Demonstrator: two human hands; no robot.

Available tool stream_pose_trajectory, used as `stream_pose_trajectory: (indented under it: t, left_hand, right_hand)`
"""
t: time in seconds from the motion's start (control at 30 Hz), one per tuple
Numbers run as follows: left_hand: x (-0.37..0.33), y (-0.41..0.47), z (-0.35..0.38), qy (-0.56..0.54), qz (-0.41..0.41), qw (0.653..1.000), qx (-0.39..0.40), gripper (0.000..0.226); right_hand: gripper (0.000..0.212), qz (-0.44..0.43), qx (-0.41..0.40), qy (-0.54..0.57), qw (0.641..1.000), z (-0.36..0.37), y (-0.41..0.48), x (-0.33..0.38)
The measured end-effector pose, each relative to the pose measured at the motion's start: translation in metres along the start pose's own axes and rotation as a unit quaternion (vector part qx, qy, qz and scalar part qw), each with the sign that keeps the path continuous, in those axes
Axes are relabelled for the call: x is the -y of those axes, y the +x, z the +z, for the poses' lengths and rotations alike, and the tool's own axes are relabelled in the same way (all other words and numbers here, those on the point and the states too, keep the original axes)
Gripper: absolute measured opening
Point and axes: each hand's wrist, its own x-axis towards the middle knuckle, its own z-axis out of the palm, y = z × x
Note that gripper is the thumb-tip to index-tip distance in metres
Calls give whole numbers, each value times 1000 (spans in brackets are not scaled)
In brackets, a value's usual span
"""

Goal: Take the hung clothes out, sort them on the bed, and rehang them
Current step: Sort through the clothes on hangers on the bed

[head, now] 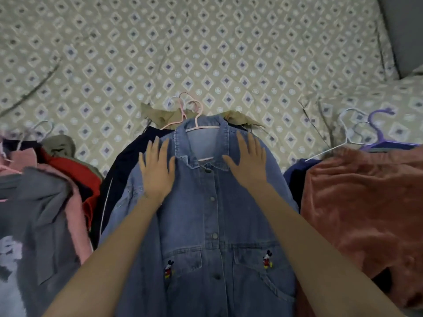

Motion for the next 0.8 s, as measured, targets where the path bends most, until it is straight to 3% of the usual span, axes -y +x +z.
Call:
stream_pose_trajectory:
  t: [0.33, 0.63, 0.8]
  left_hand:
    - [2, 31, 27, 64, 2, 993, -100, 42]
    - [-30, -13, -46, 37, 81, 996, -26, 22]
    - [-51, -66, -105, -70, 54, 995, 36, 23]
  right_hand:
    - [79, -11, -29, -25, 999, 11, 44, -3]
    - [54, -31, -17, -18, 999, -42, -40, 4]
    - [47, -53, 2, -38, 998, -87, -109, 6]
